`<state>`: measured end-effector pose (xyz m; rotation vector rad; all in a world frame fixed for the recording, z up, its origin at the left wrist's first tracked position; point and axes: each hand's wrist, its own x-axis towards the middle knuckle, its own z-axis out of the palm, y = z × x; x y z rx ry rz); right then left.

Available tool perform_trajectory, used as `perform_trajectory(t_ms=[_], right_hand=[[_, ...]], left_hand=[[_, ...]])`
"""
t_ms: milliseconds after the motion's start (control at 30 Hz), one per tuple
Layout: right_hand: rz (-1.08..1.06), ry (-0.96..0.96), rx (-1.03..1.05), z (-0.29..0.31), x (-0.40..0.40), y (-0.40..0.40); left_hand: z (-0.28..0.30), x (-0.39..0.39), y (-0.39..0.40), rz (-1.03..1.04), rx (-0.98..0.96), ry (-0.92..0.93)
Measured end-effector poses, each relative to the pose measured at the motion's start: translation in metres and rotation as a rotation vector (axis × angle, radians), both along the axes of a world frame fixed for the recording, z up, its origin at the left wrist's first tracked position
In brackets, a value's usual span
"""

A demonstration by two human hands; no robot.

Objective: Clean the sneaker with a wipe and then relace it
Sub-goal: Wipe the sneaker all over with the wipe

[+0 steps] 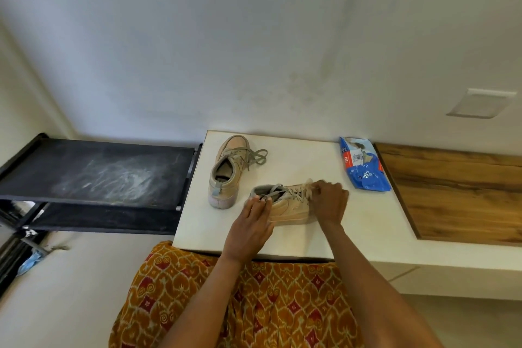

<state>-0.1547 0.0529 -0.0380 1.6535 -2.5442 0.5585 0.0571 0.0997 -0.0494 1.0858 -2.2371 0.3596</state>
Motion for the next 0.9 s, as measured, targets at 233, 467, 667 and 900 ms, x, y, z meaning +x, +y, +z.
perform_trajectory(t_ms=[233,467,667,900], right_hand=[[-0.167,-0.024,0.015,0.008,-0.007,-0.013],[0.252,-0.117,0.038,0.006,0.010,-0.020],[0.625,-0.178,0.069,0.025,0.027,-0.030],[0.513,0.324,0.007,0.017,-0.019,-0.012]], left_hand=[[-0.007,-0.005,-0.005,0.012,0.104,0.034],[-0.006,-0.015,-0.009,0.082,0.194,0.136],[-0.001,-0.014,-0.008,0.094,0.253,0.093],[0.003,-0.017,-0.004,0.124,0.299,0.108]])
